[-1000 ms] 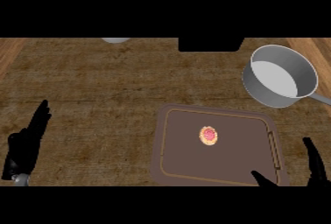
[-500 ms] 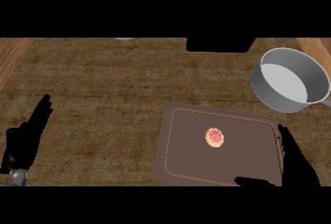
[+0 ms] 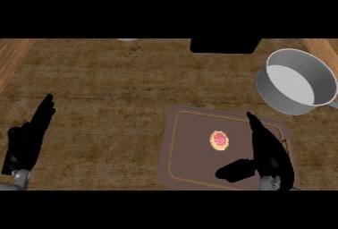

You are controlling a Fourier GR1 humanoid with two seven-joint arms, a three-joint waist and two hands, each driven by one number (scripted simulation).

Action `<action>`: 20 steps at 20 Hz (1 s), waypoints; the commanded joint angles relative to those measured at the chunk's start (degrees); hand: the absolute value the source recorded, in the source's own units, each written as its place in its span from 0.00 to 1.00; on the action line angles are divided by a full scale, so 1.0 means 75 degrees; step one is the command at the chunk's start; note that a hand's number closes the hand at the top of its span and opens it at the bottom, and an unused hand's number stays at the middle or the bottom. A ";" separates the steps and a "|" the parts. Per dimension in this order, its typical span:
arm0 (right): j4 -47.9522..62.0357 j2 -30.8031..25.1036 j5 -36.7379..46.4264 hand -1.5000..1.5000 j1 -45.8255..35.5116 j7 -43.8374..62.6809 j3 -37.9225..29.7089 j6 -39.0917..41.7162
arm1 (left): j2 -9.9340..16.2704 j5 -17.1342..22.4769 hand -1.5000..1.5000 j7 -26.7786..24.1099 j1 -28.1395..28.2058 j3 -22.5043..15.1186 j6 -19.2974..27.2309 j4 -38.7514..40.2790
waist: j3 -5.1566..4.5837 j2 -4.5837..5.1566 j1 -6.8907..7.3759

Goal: Pick the cupcake from the tray and place it in the pot

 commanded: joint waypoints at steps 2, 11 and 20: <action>0.0911 0.0606 -0.0376 0.00 -0.1178 0.1579 -0.0226 0.1100 | 0.0018 0.0021 0.50 -0.0048 0.0449 0.0156 -0.0047 -0.0244 | 0.0013 -0.0041 -0.0042; 0.2285 0.0637 -0.0432 0.00 -0.1916 0.1852 -0.0210 0.1013 | -0.0170 -0.0226 0.50 0.0101 0.0377 0.0143 0.0083 -0.0444 | 0.0017 -0.0054 -0.0113; 0.3644 0.0640 -0.0650 0.00 -0.2539 0.1549 -0.0694 0.0889 | -0.0171 -0.0270 0.50 0.0372 0.0349 0.0377 -0.0084 -0.0425 | 0.0019 -0.0046 -0.0139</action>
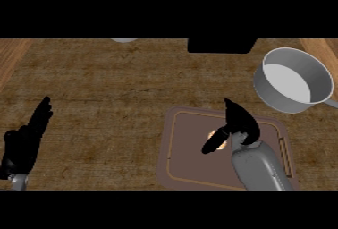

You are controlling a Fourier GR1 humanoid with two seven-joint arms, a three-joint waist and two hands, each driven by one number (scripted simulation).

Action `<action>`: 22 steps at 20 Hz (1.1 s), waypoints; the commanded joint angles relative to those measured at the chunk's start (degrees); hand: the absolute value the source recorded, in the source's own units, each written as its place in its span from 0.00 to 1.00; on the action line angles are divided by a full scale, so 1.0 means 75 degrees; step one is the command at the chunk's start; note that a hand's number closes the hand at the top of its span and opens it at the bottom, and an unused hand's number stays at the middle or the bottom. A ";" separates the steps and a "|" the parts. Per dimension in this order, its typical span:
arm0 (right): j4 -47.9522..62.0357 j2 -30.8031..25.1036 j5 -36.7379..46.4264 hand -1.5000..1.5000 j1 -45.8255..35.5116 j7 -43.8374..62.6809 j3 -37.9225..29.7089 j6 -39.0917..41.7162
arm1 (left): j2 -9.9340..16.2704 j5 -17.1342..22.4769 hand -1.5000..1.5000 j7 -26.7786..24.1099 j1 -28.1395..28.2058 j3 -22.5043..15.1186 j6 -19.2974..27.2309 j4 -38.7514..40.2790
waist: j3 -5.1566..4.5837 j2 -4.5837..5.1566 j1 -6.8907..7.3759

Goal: Pick the cupcake from the tray and place it in the pot

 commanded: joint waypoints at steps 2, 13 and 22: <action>0.0746 0.0082 -0.0219 0.00 -0.0576 0.1718 0.0359 -0.0136 | 0.0117 0.0114 0.50 0.0115 0.0015 0.0206 -0.0335 -0.0063 | 0.0001 -0.0003 0.0035; 0.1696 0.0019 0.0148 0.00 -0.0213 0.0385 -0.0139 -0.0207 | -0.0131 -0.0130 0.50 -0.0303 0.0175 0.0625 -0.0569 0.0343 | 0.0001 0.0004 -0.0050; 0.2024 -0.0113 0.0213 1.00 -0.0736 -0.0437 -0.0291 0.0219 | -0.0628 -0.0514 0.50 -0.0057 -0.0389 0.0907 -0.0877 0.0760 | 0.0002 0.0001 -0.0084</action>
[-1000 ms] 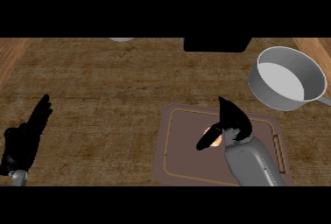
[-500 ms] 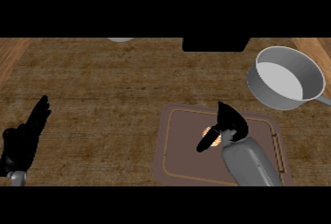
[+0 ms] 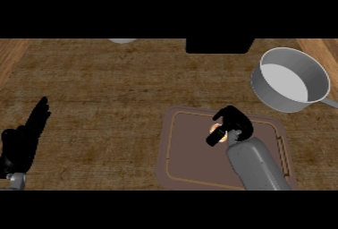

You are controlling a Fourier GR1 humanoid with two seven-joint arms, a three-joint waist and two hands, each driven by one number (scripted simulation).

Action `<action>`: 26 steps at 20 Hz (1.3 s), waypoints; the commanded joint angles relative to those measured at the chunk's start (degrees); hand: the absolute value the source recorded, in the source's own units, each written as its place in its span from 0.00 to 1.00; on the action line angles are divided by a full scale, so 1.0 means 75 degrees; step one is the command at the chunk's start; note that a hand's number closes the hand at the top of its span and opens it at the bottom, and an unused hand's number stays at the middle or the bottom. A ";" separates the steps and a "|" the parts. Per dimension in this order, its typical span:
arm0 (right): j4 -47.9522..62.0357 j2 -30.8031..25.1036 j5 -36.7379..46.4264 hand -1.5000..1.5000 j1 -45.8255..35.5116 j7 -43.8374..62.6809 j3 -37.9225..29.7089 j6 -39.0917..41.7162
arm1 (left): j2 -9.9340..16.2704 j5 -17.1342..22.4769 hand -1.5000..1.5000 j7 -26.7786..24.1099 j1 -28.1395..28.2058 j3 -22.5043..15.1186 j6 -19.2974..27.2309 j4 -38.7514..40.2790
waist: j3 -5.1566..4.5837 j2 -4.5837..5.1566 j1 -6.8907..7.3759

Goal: Pick the cupcake from the tray and place it in the pot

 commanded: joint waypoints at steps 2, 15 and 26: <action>-0.0009 0.0144 -0.0090 1.00 -0.0134 0.1057 0.0674 -0.0060 | -0.0018 -0.0036 0.50 -0.0264 -0.0215 0.0444 -0.0466 0.0480 | 0.0026 0.0027 0.0012; -0.0205 -0.1389 0.0312 1.00 -0.0112 -0.3407 0.1198 0.0608 | -0.0226 -0.0340 0.50 0.0110 0.0236 0.0571 -0.0559 -0.0353 | 0.0034 0.0032 0.0090; -0.2370 -0.2517 0.2495 1.00 -0.0265 -0.2680 0.1161 -0.0812 | -0.0490 -0.0583 0.50 0.0320 0.0348 0.0525 -0.0500 -0.0457 | 0.0026 -0.0020 -0.0099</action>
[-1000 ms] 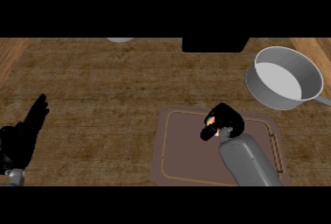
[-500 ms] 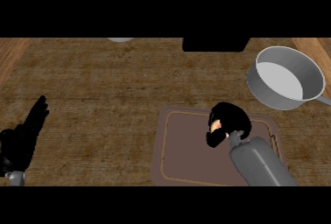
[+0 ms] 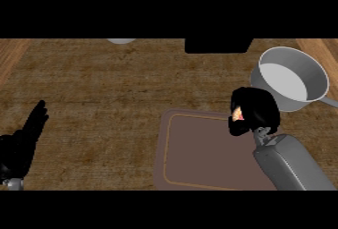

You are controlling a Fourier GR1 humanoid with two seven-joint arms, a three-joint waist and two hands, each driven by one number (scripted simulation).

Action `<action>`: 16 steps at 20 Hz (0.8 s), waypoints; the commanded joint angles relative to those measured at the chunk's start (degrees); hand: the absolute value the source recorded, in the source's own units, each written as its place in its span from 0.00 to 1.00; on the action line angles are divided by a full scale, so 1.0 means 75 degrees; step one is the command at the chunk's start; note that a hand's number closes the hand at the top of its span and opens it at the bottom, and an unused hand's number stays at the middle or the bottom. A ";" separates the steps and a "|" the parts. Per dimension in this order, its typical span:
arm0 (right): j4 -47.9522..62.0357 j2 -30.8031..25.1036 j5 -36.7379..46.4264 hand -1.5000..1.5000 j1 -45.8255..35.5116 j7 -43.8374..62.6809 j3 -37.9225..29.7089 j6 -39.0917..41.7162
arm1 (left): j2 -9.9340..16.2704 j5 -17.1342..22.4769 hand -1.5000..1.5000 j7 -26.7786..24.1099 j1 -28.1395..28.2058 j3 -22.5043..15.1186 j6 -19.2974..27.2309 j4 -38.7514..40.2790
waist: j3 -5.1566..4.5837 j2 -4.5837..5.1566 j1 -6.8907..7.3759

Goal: Pick the cupcake from the tray and place it in the pot

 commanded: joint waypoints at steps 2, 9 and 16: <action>-0.1396 -0.0612 0.1058 1.00 -0.0320 0.0640 -0.0304 -0.0662 | -0.0296 -0.0210 0.50 -0.0029 0.0264 -0.0215 0.0212 -0.0136 | -0.0005 -0.0059 -0.0108; -0.2772 -0.0541 0.0776 1.00 -0.0214 0.0827 -0.1319 -0.0864 | -0.0236 -0.0354 0.50 0.0003 -0.0158 -0.0004 0.0067 0.0273 | 0.0002 0.0017 -0.0039; -0.2274 -0.0542 0.0366 1.00 -0.0288 0.0021 -0.2510 -0.1375 | -0.0309 -0.0249 0.50 0.0231 -0.0014 0.0310 -0.0302 -0.0261 | 0.0002 0.0032 0.0060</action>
